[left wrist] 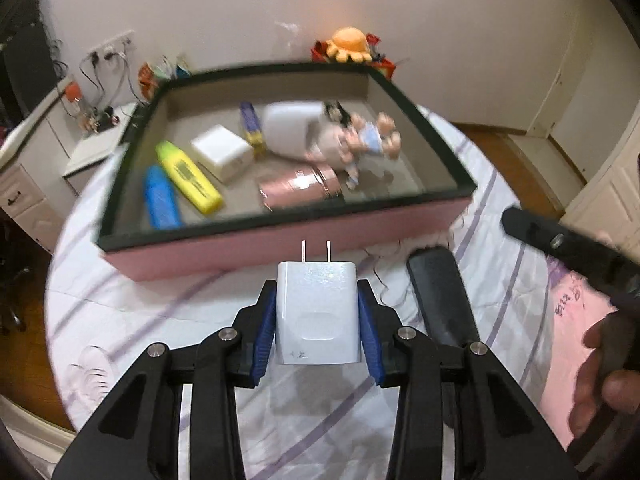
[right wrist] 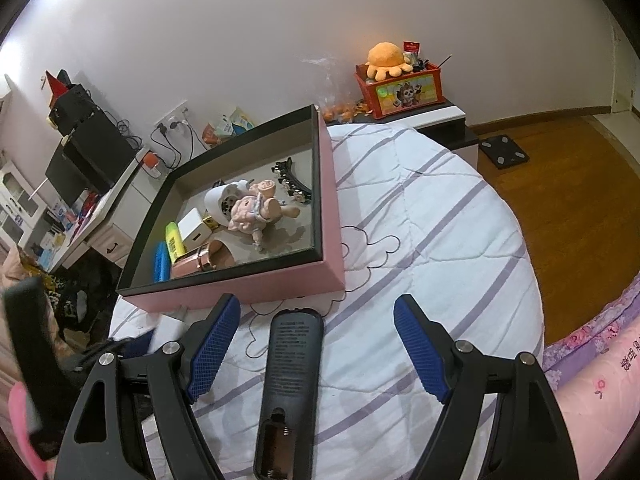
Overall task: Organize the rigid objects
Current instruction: 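Carry the white plug into the pink box and release it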
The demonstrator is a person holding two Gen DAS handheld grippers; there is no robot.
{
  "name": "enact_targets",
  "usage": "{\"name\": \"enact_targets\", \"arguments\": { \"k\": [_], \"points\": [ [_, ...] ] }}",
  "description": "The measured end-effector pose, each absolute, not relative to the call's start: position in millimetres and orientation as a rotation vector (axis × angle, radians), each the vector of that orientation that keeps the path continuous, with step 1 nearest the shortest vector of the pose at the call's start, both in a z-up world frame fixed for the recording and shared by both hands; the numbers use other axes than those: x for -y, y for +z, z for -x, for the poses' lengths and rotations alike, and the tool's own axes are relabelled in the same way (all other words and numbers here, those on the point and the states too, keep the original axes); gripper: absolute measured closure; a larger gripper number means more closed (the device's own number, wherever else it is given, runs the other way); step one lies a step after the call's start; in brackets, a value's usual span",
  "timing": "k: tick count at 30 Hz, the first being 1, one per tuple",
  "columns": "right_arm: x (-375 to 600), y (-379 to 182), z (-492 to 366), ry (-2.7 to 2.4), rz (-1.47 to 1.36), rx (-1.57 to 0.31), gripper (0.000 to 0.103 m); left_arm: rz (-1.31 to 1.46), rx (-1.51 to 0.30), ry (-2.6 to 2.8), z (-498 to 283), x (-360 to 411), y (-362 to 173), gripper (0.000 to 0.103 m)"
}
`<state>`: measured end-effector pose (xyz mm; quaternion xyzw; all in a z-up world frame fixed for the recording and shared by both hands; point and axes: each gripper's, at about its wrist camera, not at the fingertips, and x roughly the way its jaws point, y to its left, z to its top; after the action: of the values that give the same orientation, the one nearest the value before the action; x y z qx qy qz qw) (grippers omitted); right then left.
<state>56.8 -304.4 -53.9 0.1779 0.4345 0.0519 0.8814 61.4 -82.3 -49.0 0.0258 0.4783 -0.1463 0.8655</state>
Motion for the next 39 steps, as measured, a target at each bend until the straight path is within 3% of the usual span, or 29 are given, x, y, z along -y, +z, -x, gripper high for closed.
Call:
{"name": "enact_targets", "arguments": {
  "k": [11, 22, 30, 32, 33, 38, 39],
  "points": [
    [288.2, -46.6, -80.3, 0.145, -0.350, -0.893, 0.022, -0.017, -0.880, -0.218, -136.3, 49.3, 7.8, 0.065],
    [289.1, -55.9, -116.6, 0.122, -0.333, -0.940, 0.022, -0.018, -0.955, -0.191, -257.9, 51.6, -37.3, 0.065],
    [278.8, -63.0, -146.0, 0.123, -0.297, -0.977, 0.022, -0.016, -1.093, -0.168, -298.9, 47.3, -83.4, 0.063],
    [277.7, -66.3, -150.6, 0.123, -0.297, -0.986, 0.022, -0.022, -1.116, -0.161, -302.2, 48.2, -87.4, 0.059],
    [276.9, -67.6, -151.6, 0.124, -0.296, -0.990, 0.022, -0.023, -1.125, -0.167, -304.0, 47.9, -89.3, 0.049],
    [271.9, -67.7, -150.8, 0.127, -0.291, -0.993, 0.022, -0.015, -1.117, -0.189, -300.8, 51.1, -86.0, 0.040],
    [271.7, -66.1, -149.5, 0.127, -0.289, -0.990, 0.022, -0.016, -1.107, -0.191, -296.8, 51.9, -83.1, 0.031]
  ]
}}
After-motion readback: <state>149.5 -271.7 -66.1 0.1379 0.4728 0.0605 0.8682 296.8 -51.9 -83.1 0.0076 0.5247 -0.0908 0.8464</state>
